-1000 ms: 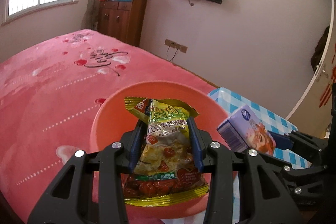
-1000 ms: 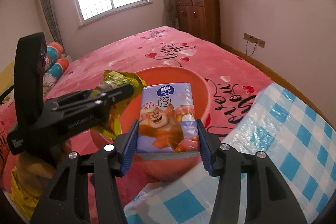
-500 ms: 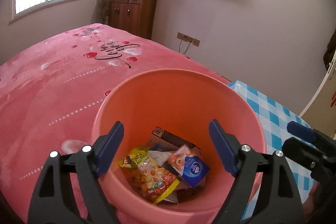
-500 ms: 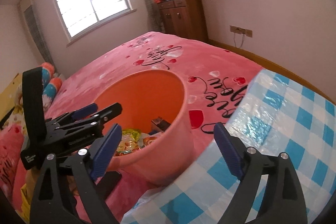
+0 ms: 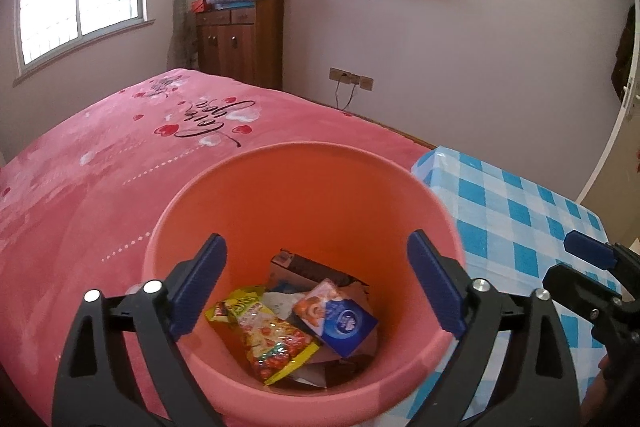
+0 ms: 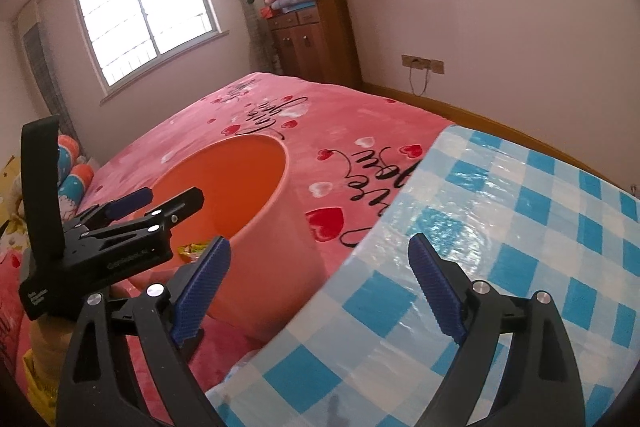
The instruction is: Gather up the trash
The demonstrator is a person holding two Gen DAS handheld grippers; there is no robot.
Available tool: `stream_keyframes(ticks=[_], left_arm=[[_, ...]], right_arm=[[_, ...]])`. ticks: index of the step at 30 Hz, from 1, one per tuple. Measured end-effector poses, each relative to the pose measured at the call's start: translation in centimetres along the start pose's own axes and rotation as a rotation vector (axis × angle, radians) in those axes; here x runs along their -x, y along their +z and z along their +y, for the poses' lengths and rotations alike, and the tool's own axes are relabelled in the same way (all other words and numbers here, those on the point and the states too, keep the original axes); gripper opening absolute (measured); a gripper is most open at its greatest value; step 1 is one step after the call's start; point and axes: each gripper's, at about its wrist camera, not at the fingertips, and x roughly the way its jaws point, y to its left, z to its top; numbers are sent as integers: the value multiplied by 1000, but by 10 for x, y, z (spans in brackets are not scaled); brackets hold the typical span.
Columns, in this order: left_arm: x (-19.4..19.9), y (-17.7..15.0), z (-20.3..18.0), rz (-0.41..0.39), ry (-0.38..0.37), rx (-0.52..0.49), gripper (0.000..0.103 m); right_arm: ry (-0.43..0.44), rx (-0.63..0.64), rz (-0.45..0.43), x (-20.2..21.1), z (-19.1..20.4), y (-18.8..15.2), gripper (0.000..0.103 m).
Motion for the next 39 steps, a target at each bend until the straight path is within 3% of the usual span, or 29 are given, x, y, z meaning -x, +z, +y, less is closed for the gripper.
stream_keyframes(ticks=[18,39], left_arm=[[15,-6,-61,-4,-60,-94,96],[25,-39,-165,25,-207,-228,96]], right_arm=[[-99,-66,-24,42,-40,-24,95],[-282,-167,-100,117,-110,-64,95]])
